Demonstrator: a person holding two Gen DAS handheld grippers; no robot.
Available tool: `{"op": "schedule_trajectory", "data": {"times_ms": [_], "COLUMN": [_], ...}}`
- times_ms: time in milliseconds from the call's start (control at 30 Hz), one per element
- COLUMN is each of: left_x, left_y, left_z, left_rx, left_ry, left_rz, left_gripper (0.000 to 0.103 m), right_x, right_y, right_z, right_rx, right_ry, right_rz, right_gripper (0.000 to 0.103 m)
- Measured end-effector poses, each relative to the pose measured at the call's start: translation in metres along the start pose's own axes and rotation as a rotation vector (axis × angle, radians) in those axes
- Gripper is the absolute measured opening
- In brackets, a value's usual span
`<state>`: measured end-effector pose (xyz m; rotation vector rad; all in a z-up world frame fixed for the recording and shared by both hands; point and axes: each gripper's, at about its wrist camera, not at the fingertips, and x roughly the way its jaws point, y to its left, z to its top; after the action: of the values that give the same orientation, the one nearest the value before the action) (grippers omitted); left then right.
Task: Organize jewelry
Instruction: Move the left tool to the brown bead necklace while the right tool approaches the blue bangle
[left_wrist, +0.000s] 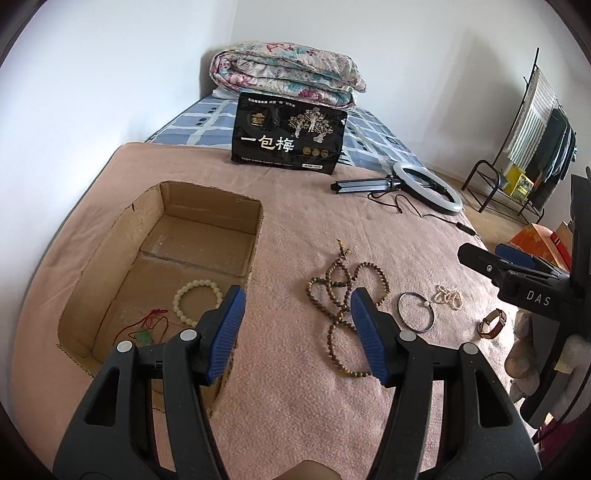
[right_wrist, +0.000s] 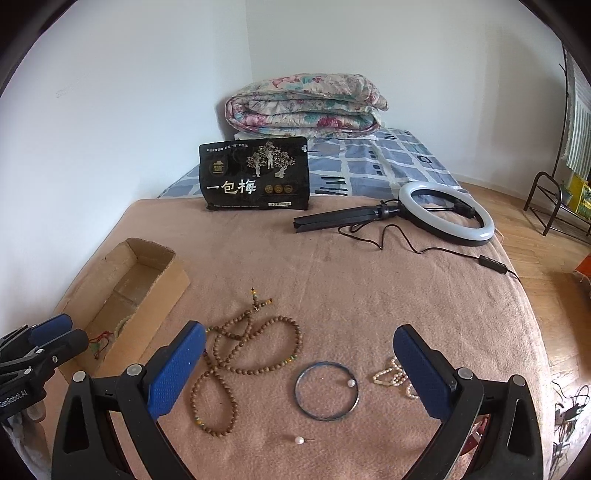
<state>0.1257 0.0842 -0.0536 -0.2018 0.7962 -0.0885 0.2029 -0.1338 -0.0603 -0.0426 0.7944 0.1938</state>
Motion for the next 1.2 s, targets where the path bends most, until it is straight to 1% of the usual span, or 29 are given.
{"op": "schedule_trajectory", "data": {"times_ms": [267, 433, 500, 567, 600, 633, 700, 767, 900, 1200], "left_x": [0.018, 0.032, 0.04, 0.047, 0.051, 0.055, 0.062, 0.07, 0.085, 0.113], "left_y": [-0.027, -0.042, -0.049, -0.053, -0.056, -0.058, -0.063, -0.065, -0.067, -0.061], "left_z": [-0.005, -0.007, -0.008, -0.009, -0.009, -0.01, -0.012, -0.013, -0.016, -0.023], "left_rx": [0.028, 0.044, 0.047, 0.048, 0.05, 0.052, 0.056, 0.055, 0.051, 0.035], "left_ry": [0.04, 0.065, 0.081, 0.097, 0.105, 0.112, 0.125, 0.14, 0.171, 0.216], "left_rz": [-0.03, -0.043, -0.052, -0.06, -0.06, -0.06, -0.06, -0.061, -0.064, -0.038], "left_gripper": [0.061, 0.061, 0.061, 0.061, 0.061, 0.061, 0.061, 0.061, 0.061, 0.061], "right_x": [-0.002, 0.01, 0.018, 0.026, 0.029, 0.032, 0.039, 0.045, 0.055, 0.072], "right_y": [-0.053, -0.08, -0.089, -0.096, -0.098, -0.1, -0.101, -0.101, -0.099, -0.083], "right_z": [-0.002, -0.01, -0.015, -0.019, -0.021, -0.023, -0.027, -0.031, -0.039, -0.049], "right_rx": [0.055, 0.094, 0.115, 0.134, 0.143, 0.153, 0.17, 0.187, 0.223, 0.199], "right_ry": [0.032, 0.089, 0.124, 0.159, 0.172, 0.184, 0.213, 0.238, 0.28, 0.344], "right_rz": [-0.011, -0.027, -0.016, 0.001, 0.013, 0.027, 0.052, 0.08, 0.149, 0.189], "right_gripper": [0.103, 0.102, 0.101, 0.093, 0.091, 0.089, 0.088, 0.084, 0.082, 0.082]}}
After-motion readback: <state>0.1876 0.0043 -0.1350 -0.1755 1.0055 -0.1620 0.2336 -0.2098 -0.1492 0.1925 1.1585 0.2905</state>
